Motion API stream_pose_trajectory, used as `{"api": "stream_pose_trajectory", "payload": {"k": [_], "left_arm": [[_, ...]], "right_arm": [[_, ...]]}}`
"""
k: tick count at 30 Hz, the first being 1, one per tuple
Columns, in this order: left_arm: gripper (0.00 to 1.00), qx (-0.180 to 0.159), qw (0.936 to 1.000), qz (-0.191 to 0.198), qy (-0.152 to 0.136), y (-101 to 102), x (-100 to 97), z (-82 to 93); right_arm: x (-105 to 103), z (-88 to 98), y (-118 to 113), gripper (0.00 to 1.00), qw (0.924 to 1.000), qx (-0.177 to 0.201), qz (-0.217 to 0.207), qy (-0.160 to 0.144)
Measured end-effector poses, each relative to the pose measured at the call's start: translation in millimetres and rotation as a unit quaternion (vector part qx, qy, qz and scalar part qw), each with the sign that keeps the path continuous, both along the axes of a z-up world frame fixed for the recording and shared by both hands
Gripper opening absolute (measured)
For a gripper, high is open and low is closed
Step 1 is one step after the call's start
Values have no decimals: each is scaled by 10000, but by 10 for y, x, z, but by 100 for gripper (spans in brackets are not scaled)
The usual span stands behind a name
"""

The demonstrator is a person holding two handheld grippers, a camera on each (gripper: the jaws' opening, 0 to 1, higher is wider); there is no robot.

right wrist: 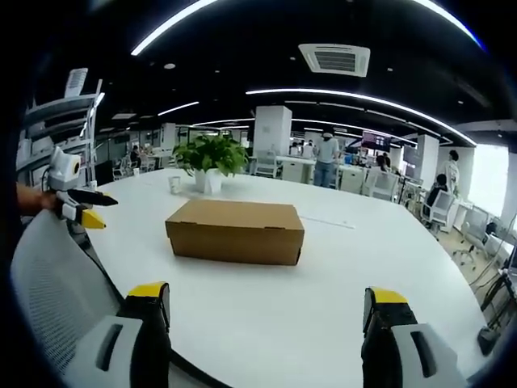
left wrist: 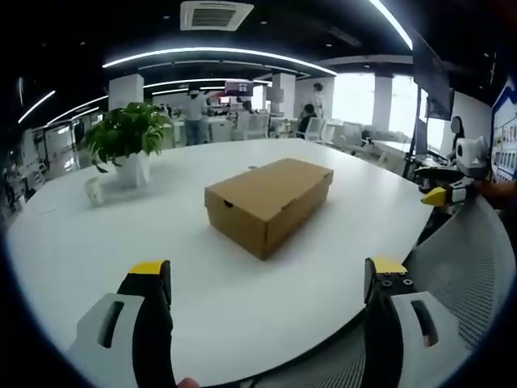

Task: Operate the shoe box by opening the lid, removing the specified soft item, and placing it in the target area until the item is outside and the box remains undamaged.

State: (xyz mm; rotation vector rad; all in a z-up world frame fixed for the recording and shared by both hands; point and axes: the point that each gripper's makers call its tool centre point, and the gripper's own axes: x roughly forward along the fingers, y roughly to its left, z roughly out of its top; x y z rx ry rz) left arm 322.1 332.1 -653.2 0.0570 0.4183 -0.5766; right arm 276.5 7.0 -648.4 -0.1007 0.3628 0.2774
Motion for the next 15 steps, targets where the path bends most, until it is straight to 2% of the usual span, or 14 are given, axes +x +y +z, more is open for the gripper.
{"api": "stream_pose_trajectory", "payload": {"k": [8, 15], "left_arm": [[99, -31, 10000, 45, 39, 16, -3, 3], [99, 46, 9999, -21, 94, -3, 12, 7]], "right_arm": [[-30, 21, 9, 100, 10000, 66, 32, 59], [-21, 116, -67, 100, 9999, 71, 70, 99]]}}
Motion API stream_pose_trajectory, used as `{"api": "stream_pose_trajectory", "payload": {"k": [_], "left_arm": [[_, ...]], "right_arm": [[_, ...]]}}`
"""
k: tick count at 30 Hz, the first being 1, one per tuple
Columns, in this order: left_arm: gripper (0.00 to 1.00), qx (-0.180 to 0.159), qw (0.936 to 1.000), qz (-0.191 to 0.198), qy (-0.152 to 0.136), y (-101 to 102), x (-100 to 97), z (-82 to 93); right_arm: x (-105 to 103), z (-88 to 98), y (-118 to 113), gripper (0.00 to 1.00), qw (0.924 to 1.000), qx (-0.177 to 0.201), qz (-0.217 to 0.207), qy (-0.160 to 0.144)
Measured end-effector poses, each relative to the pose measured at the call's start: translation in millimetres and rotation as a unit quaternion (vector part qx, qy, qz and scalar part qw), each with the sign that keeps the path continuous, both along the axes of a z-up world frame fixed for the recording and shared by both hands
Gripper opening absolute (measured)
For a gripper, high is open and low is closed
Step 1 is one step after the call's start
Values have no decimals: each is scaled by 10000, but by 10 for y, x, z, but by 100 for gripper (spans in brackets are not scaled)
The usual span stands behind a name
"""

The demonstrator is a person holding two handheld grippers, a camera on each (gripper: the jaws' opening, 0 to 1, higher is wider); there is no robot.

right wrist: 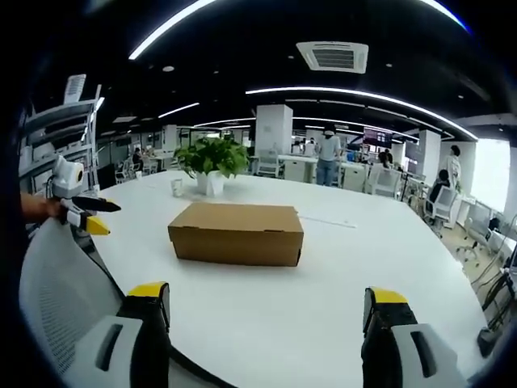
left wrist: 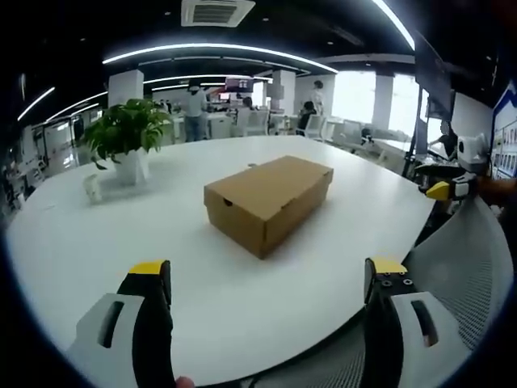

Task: Operate the shoe box by opening the lid, removing the specified soft item, and placing it in the target area until the item is outside and the box remains undamaged.

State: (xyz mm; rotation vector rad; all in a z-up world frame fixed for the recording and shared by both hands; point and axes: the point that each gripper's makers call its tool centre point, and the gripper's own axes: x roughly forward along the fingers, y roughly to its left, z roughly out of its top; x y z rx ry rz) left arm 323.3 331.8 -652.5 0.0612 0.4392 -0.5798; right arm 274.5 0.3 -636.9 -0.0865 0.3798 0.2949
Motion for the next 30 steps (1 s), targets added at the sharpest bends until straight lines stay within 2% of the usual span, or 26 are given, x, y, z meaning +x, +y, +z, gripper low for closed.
{"api": "stream_pose_trajectory", "payload": {"k": [11, 22, 30], "left_arm": [[99, 35, 10000, 19, -77, -31, 151, 173], [99, 108, 9999, 85, 3, -14, 298, 128], [99, 41, 10000, 77, 27, -106, 433, 109]], "right_arm": [[99, 50, -93, 100, 9997, -83, 215, 86], [225, 55, -60, 100, 9985, -184, 500, 133], [329, 72, -35, 100, 9977, -210, 639, 110]]}}
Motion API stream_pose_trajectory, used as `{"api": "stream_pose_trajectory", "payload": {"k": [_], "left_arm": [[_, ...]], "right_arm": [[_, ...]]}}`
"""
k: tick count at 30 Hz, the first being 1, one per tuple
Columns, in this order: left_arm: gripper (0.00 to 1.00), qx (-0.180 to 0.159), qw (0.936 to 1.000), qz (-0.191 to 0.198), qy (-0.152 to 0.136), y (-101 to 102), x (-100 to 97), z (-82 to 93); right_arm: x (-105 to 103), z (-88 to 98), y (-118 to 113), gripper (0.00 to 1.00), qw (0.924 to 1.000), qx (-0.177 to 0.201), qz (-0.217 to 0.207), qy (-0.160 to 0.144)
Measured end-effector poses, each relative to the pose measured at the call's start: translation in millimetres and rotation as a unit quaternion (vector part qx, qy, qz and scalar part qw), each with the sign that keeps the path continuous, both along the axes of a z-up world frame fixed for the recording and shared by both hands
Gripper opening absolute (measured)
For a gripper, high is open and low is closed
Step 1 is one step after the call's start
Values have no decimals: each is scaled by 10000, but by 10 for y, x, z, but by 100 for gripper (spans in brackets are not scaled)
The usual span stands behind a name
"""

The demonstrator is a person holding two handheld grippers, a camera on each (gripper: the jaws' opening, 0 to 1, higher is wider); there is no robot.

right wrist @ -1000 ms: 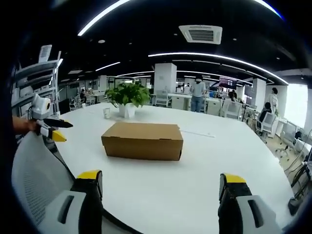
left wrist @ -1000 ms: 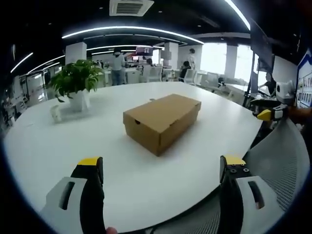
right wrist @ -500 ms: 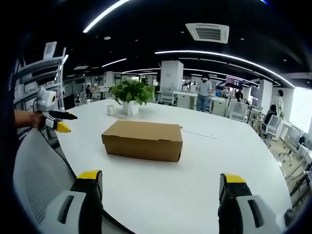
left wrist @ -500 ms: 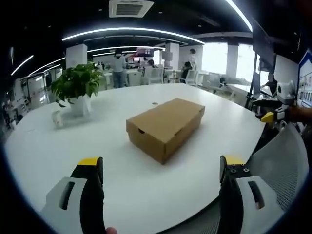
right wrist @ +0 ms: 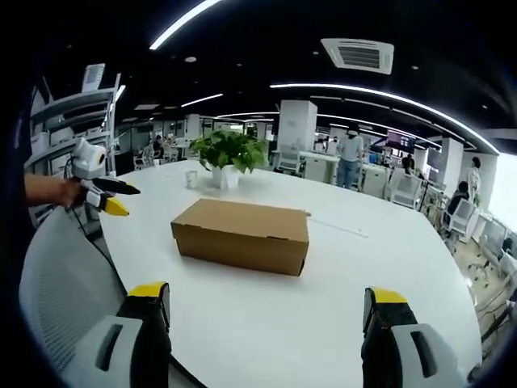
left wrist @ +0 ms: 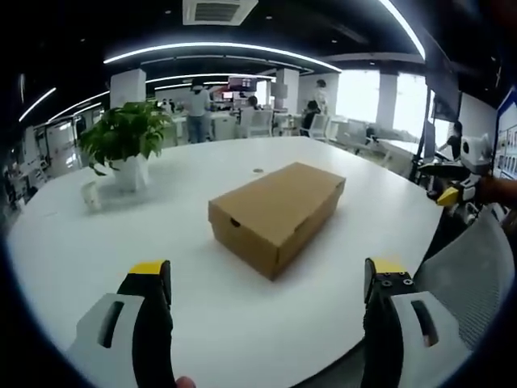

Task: Operate the shoe box by opening the lid, removing the specified soft item, and placing it in the target area until the item is outside and the box remains undamaged.

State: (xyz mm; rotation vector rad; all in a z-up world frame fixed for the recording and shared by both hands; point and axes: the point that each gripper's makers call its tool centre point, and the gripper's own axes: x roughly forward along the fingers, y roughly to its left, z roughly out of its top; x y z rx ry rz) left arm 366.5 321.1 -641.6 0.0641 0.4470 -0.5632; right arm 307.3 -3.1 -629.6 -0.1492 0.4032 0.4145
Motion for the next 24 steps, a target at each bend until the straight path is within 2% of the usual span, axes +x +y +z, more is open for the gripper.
{"api": "stream_pose_trajectory", "payload": {"k": [11, 13, 15, 24], "left_arm": [[99, -18, 10000, 3, 25, -119, 158, -11], [99, -18, 10000, -3, 46, -140, 182, -31], [99, 0, 9999, -37, 121, -170, 197, -66], [99, 109, 9999, -51, 113, -215, 260, -116]], "right_arm": [[179, -28, -50, 99, 9999, -11, 139, -3], [243, 2, -60, 99, 9995, -106, 233, -194], [291, -5, -81, 98, 9996, -64, 234, -158], [508, -34, -178, 98, 9994, -101, 314, -136]]}}
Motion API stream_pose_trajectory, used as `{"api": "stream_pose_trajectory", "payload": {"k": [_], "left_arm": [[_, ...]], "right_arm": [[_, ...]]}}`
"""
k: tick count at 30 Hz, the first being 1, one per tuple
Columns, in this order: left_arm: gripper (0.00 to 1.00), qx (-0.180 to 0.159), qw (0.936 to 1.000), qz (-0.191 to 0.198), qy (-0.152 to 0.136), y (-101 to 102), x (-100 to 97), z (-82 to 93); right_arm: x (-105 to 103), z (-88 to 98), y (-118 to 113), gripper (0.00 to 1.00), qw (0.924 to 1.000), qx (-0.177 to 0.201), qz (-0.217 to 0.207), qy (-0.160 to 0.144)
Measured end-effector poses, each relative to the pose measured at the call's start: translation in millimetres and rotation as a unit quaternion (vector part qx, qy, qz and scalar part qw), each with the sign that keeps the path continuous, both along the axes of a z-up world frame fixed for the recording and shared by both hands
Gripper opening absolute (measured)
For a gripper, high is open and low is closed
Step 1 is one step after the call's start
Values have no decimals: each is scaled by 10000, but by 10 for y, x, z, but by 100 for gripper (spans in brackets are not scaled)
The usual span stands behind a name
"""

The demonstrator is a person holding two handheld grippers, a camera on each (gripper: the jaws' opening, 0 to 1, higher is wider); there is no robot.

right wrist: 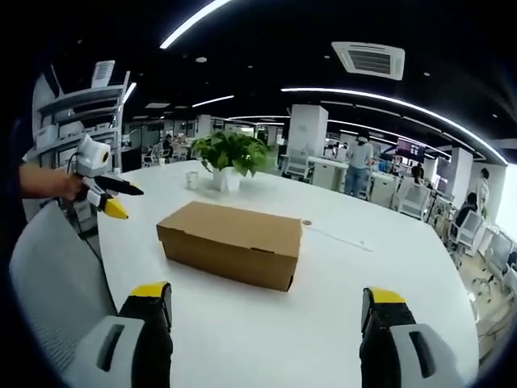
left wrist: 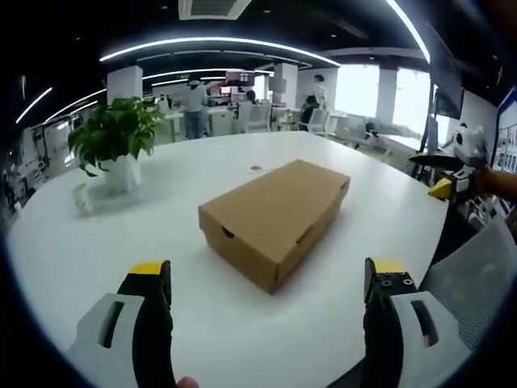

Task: Operate the shoe box by opening the lid, removing the specified soft item, and placing it in the target area until the item is outside and the box remains undamaged.

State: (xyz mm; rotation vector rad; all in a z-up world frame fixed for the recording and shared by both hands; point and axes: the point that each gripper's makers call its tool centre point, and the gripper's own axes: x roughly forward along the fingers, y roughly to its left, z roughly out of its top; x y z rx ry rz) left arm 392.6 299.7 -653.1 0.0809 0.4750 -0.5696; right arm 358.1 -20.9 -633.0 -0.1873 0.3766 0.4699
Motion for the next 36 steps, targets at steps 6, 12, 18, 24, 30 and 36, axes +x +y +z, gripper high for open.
{"api": "stream_pose_trajectory", "payload": {"k": [6, 12, 18, 24, 30, 36], "left_arm": [[98, -26, 10000, 33, 24, -38, 61, -36], [97, -25, 10000, 1, 35, -119, 103, -61], [96, -48, 10000, 7, 14, -179, 166, -69], [95, -14, 10000, 0, 13, -228, 212, -110], [93, -31, 10000, 48, 53, -287, 239, -177], [91, -22, 9999, 90, 122, -340, 249, -257]], "right_arm": [[96, -83, -7, 97, 9997, -131, 158, 108], [218, -130, -19, 97, 9992, -214, 315, 126], [370, -182, -71, 95, 9985, -309, 428, 137], [519, -208, -128, 93, 9983, -307, 481, 117], [674, -260, -163, 88, 9981, -338, 511, 109], [796, -364, -90, 85, 9977, -237, 611, 178]]}}
